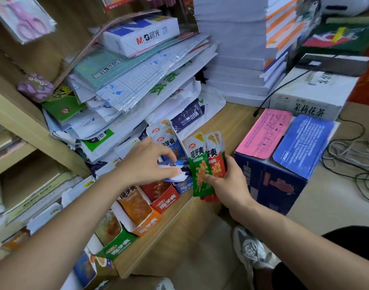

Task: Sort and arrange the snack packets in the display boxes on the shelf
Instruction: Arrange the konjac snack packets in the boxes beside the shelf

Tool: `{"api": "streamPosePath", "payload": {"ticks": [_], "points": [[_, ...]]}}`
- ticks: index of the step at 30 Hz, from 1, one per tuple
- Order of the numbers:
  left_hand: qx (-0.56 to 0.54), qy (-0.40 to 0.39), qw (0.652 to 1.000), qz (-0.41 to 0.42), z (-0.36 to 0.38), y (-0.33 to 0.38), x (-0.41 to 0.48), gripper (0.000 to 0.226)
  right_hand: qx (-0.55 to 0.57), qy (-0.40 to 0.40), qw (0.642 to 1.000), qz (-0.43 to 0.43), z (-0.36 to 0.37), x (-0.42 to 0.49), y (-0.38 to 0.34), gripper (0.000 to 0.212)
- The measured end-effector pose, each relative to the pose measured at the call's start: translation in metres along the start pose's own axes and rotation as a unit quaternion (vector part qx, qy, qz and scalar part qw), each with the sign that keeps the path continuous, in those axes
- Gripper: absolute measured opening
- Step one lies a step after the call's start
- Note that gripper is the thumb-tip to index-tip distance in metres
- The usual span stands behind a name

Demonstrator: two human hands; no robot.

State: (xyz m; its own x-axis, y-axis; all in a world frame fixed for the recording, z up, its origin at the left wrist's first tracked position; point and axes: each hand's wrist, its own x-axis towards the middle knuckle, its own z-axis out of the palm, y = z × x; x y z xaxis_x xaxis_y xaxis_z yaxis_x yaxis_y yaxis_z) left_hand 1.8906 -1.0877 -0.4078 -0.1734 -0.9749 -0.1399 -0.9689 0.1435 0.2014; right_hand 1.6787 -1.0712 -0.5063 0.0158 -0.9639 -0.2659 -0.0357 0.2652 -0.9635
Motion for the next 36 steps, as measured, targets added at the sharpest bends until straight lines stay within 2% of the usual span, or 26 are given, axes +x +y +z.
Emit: {"api": "streamPosePath", "payload": {"ticks": [3,6,8,11,17,23,26,29,31,36], "points": [[-0.053,-0.095,0.992,0.07,-0.009,0.006,0.008,0.035,-0.006,0.004,1.0,-0.005,0.001,0.002,0.002,0.046],[0.019,-0.124,0.989,0.078,-0.008,0.007,0.019,0.037,-0.004,0.011,1.0,0.007,0.004,0.001,0.002,0.05],[0.074,-0.095,0.99,0.075,-0.007,0.008,0.026,0.029,-0.004,0.011,1.0,0.005,0.004,0.001,0.002,0.056],[0.123,0.0,0.986,0.116,-0.006,0.01,0.03,0.016,-0.002,0.014,1.0,0.0,0.001,0.001,0.004,0.056],[0.1,0.115,0.97,0.19,-0.006,-0.001,0.025,0.009,0.003,0.01,1.0,-0.002,-0.001,-0.004,0.009,0.052],[0.094,0.189,0.964,0.159,-0.017,-0.01,0.022,0.013,0.043,0.031,0.999,0.013,0.007,-0.004,0.011,0.049],[0.108,0.234,0.96,0.11,-0.021,-0.012,0.025,0.012,0.084,0.047,0.995,0.023,0.008,-0.003,0.013,0.044],[0.122,0.28,0.951,0.043,-0.022,-0.016,0.029,0.022,0.127,0.06,0.99,0.031,0.009,-0.002,0.013,0.042],[0.108,0.301,0.948,0.01,-0.022,-0.018,0.03,0.028,0.139,0.064,0.988,0.029,0.01,-0.002,0.014,0.04],[0.033,0.371,0.928,-0.026,-0.025,-0.007,0.023,0.022,0.15,0.068,0.986,0.026,0.014,-0.001,0.009,0.042]]}}
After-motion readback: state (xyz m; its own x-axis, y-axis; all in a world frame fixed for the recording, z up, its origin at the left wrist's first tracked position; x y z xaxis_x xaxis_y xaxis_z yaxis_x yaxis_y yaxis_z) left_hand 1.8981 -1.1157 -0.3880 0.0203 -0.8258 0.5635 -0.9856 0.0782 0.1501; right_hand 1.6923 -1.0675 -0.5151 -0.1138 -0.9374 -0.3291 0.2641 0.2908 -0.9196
